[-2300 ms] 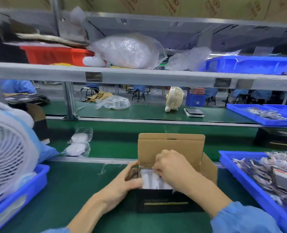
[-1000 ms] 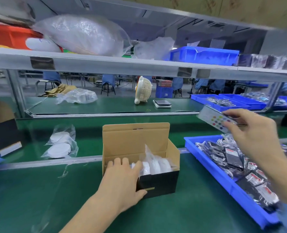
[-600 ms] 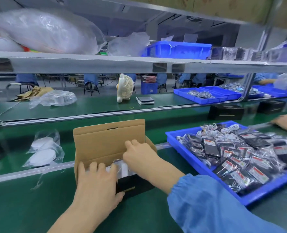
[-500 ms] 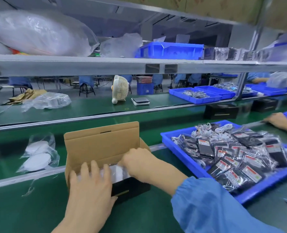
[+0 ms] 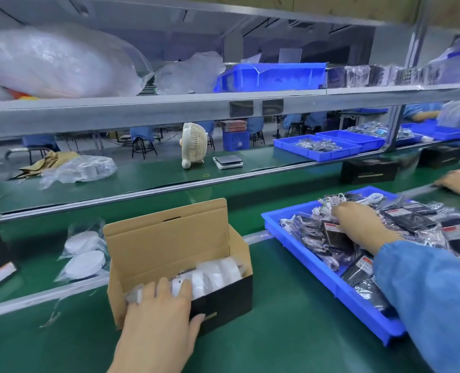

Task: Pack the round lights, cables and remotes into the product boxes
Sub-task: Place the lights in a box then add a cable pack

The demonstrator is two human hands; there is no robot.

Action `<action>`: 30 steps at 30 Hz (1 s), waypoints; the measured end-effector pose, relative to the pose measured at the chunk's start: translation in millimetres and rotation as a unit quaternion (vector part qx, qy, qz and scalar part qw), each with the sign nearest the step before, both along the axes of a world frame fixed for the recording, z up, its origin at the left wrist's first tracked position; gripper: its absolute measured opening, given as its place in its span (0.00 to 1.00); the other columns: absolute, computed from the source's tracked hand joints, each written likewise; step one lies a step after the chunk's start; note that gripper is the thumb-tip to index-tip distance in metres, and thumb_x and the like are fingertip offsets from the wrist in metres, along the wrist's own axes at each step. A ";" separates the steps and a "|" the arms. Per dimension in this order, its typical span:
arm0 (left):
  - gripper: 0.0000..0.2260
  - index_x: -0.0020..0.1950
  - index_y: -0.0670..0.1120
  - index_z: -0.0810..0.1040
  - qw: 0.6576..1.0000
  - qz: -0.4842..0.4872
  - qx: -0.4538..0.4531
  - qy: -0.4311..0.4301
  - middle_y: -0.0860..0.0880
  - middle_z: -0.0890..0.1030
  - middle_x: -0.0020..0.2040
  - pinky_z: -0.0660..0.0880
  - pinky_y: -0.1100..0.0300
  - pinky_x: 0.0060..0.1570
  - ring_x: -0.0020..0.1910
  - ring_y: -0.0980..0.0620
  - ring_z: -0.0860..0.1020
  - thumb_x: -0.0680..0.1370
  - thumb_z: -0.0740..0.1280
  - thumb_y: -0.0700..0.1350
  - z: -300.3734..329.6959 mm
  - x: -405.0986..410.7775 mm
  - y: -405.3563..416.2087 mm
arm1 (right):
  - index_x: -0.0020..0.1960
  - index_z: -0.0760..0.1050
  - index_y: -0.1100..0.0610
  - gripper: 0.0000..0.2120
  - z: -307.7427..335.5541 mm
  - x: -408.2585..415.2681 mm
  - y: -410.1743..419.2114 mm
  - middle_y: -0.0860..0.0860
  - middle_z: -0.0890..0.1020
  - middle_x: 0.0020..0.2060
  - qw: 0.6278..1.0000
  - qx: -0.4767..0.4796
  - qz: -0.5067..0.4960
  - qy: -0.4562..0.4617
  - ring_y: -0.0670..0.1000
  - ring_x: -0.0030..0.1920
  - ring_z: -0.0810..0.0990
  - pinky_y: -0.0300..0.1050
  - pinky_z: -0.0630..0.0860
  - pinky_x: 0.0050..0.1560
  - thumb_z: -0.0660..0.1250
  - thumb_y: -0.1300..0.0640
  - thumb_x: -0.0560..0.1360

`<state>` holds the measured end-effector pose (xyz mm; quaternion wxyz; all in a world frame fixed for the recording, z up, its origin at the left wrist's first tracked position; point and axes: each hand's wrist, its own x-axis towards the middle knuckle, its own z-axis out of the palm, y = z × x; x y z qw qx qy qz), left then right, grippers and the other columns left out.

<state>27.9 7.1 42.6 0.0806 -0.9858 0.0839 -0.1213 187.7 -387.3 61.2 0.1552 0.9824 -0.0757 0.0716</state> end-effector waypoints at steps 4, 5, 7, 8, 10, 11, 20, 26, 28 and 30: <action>0.23 0.73 0.53 0.58 0.999 -0.003 0.037 -0.001 0.47 0.65 0.68 0.69 0.54 0.61 0.68 0.46 0.64 0.81 0.51 0.63 -2.8 1.0 -2.4 | 0.61 0.75 0.53 0.12 16.8 3.1 7.1 0.51 0.77 0.57 0.989 -0.126 0.071 0.009 0.54 0.61 0.76 0.49 0.75 0.49 0.60 0.59 0.79; 0.23 0.74 0.52 0.57 0.999 0.005 0.046 0.011 0.46 0.64 0.70 0.68 0.53 0.63 0.70 0.44 0.63 0.82 0.51 0.62 -2.0 1.1 -2.5 | 0.61 0.76 0.53 0.12 21.4 1.4 6.8 0.51 0.76 0.58 0.989 -0.128 0.066 0.016 0.54 0.61 0.75 0.50 0.75 0.50 0.59 0.59 0.80; 0.25 0.75 0.50 0.55 0.998 0.016 0.055 0.028 0.42 0.60 0.74 0.66 0.49 0.66 0.74 0.42 0.59 0.83 0.51 0.61 -2.8 3.1 -3.5 | 0.58 0.78 0.56 0.11 39.2 -7.1 11.8 0.52 0.77 0.58 0.997 -0.028 0.050 -0.054 0.56 0.58 0.76 0.49 0.75 0.49 0.59 0.59 0.80; 0.25 0.76 0.49 0.54 0.998 0.019 0.052 0.035 0.41 0.58 0.76 0.64 0.47 0.68 0.76 0.42 0.56 0.83 0.51 0.60 -3.6 4.2 -4.3 | 0.56 0.80 0.57 0.11 52.2 -15.0 17.6 0.53 0.80 0.54 0.986 0.084 0.056 -0.135 0.57 0.53 0.78 0.48 0.76 0.48 0.60 0.58 0.80; 0.25 0.77 0.47 0.54 0.998 0.029 0.031 0.045 0.39 0.55 0.78 0.60 0.45 0.70 0.77 0.40 0.53 0.84 0.51 0.58 -4.1 5.8 -9.2 | 0.50 0.82 0.57 0.10 75.6 -37.7 41.7 0.53 0.85 0.42 0.879 0.326 0.144 -0.318 0.53 0.43 0.83 0.48 0.79 0.46 0.64 0.55 0.80; 0.25 0.77 0.46 0.55 0.998 0.033 0.021 0.047 0.38 0.55 0.78 0.60 0.44 0.70 0.77 0.39 0.54 0.84 0.53 0.58 -4.9 5.3 -12.3 | 0.50 0.83 0.56 0.08 83.8 -55.2 63.3 0.51 0.86 0.39 0.790 0.436 0.219 -0.372 0.49 0.40 0.85 0.46 0.81 0.47 0.66 0.54 0.79; 0.21 0.33 0.44 0.85 0.994 -0.060 -0.012 -0.095 0.42 0.82 0.32 0.80 0.48 0.33 0.35 0.38 0.82 0.45 0.85 0.49 -8.5 -1.5 -15.1 | 0.57 0.79 0.56 0.13 47.6 -107.5 297.4 0.52 0.82 0.51 0.847 0.111 0.517 -0.043 0.56 0.53 0.79 0.51 0.74 0.53 0.57 0.53 0.83; 0.11 0.38 0.42 0.83 0.848 -0.343 -0.228 -0.334 0.42 0.80 0.32 0.72 0.61 0.27 0.27 0.45 0.77 0.72 0.61 0.35 -6.5 -17.7 -0.2 | 0.55 0.83 0.53 0.19 40.5 -108.2 322.3 0.50 0.80 0.55 0.815 0.090 0.564 0.097 0.54 0.58 0.74 0.51 0.71 0.58 0.56 0.45 0.82; 0.12 0.42 0.43 0.77 0.765 -0.393 -0.326 -0.394 0.44 0.78 0.37 0.69 0.61 0.31 0.30 0.46 0.75 0.78 0.56 0.35 10.7 -21.4 24.4 | 0.51 0.82 0.54 0.21 45.5 -114.0 308.9 0.50 0.83 0.50 0.786 0.113 0.600 0.101 0.55 0.52 0.76 0.51 0.71 0.58 0.53 0.46 0.82; 0.11 0.44 0.48 0.76 0.753 -0.309 -0.420 -0.400 0.52 0.78 0.40 0.71 0.65 0.38 0.37 0.53 0.77 0.76 0.58 0.35 21.3 -13.8 55.8 | 0.53 0.82 0.55 0.15 55.8 -113.1 283.3 0.48 0.84 0.48 0.758 0.253 0.601 0.017 0.49 0.49 0.80 0.46 0.74 0.56 0.58 0.50 0.81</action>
